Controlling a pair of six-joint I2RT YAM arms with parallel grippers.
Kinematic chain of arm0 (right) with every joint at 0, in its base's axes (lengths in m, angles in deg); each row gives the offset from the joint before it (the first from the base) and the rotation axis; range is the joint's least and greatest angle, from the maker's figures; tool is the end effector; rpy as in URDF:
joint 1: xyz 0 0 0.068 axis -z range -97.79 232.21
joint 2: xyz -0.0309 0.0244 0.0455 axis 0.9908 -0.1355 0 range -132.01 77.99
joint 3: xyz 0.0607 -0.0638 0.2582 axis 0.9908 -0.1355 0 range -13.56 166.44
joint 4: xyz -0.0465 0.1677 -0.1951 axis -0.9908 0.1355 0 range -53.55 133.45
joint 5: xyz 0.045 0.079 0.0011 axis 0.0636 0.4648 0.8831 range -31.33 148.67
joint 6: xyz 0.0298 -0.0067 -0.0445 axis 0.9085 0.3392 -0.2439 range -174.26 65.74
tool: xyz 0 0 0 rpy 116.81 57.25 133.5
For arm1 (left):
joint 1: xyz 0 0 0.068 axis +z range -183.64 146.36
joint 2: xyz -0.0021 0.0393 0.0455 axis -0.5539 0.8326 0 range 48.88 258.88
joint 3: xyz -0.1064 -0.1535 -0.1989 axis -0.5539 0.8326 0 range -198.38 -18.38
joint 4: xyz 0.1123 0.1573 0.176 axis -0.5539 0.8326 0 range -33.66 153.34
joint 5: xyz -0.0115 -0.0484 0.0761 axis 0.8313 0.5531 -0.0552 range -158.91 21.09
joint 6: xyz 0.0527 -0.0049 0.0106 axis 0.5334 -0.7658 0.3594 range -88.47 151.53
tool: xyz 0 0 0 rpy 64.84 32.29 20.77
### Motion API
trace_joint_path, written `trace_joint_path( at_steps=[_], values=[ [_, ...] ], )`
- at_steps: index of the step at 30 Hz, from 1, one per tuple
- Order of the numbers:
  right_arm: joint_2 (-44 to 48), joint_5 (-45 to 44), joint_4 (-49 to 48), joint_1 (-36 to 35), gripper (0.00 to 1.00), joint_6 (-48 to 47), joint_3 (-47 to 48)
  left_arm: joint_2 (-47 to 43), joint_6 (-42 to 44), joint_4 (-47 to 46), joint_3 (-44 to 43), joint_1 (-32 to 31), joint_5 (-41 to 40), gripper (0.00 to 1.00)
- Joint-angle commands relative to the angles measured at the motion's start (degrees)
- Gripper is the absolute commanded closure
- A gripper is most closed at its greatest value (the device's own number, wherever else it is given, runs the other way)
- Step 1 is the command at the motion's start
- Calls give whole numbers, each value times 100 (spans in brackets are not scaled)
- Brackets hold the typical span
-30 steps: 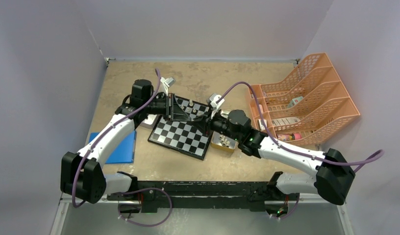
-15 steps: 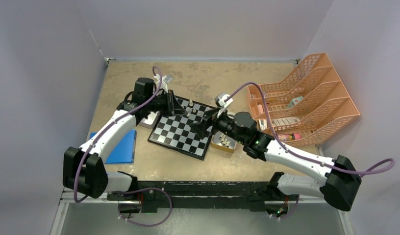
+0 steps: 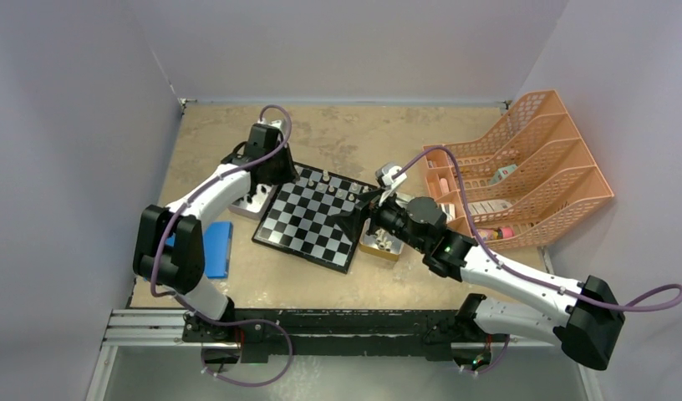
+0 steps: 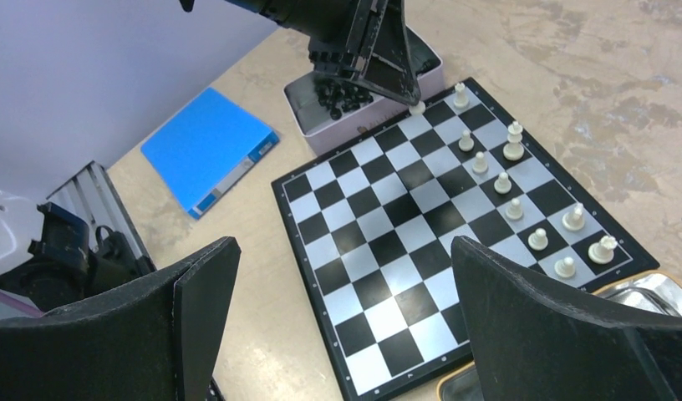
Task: Set up the chess pieces on the board
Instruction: Place the chess piece on the chessboard.
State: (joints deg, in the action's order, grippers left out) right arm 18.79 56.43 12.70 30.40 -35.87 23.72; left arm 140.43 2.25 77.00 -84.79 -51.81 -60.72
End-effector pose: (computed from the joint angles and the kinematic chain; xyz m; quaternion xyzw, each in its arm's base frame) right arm 0.1519 0.1910 0.3080 -0.1865 0.6703 0.4019 0.5954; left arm 0.3315 -0.1143 0.2493 -0.0627 0.9224 -0.2115 0.3169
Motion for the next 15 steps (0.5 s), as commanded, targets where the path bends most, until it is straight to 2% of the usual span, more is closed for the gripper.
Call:
trace_joint_path(
  at_steps=[1,15],
  values=[
    [94,-134,115,-31,1,-138,242,114,214,-488,-221,-11,-1000,100],
    [134,-351,362,-31,1,-220,269,1029,359,-718,-402,50,-1263,100]
  ],
)
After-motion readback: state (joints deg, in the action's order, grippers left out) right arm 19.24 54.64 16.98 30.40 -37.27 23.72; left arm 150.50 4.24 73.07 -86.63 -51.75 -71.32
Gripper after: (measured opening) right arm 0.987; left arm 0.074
